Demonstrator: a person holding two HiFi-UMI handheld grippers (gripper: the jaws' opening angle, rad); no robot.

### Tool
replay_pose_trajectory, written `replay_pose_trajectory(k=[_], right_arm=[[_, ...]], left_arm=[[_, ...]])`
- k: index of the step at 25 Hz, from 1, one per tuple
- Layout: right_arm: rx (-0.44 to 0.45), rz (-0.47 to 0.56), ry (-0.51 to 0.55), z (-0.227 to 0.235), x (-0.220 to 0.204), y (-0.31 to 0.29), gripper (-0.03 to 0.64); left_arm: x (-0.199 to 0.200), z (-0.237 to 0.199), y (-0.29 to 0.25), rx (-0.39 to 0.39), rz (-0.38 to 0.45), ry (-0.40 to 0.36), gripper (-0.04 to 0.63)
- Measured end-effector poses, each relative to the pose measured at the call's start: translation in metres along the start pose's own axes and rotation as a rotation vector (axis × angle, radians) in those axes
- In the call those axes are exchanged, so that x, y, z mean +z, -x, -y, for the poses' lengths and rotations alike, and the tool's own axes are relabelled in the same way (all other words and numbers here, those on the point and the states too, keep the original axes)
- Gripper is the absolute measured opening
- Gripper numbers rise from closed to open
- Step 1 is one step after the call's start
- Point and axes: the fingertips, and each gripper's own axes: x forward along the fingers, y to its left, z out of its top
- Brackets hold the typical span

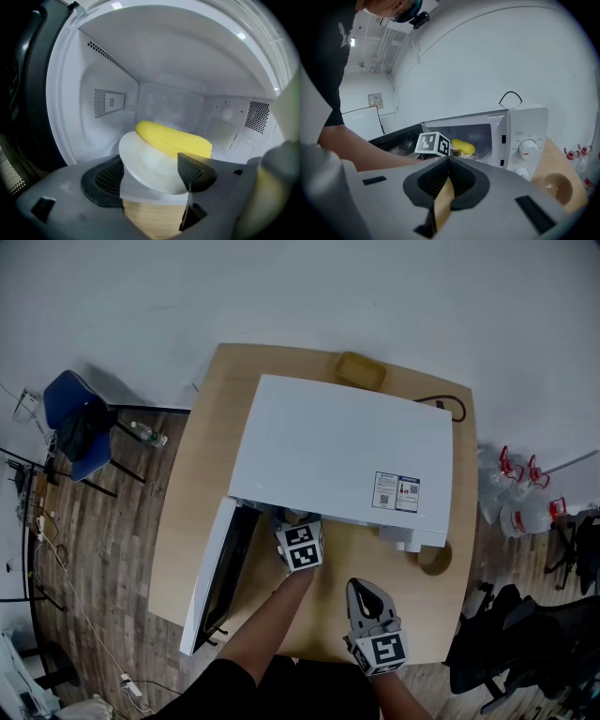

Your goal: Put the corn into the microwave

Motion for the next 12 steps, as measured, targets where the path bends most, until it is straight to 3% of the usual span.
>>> replay_pose_trajectory(k=[5,9,12], right_arm=[[-0.001,0.007,0.001,0.001,-0.001,0.002,0.058],[0.004,0.003,0.004,0.002,-0.001,0.002,0.058],[0.002,0.005,-0.001,0.004,-0.002,0.002,0.058]], left_arm=[[0.0,-0.008,0.004,0.055,-0.02,-0.009,0.342],[0.001,-0.003,0.0,0.063,0.004,-0.093,0.348],[-0.004,0.003,-0.009,0.024,-0.009,-0.053,0.348]])
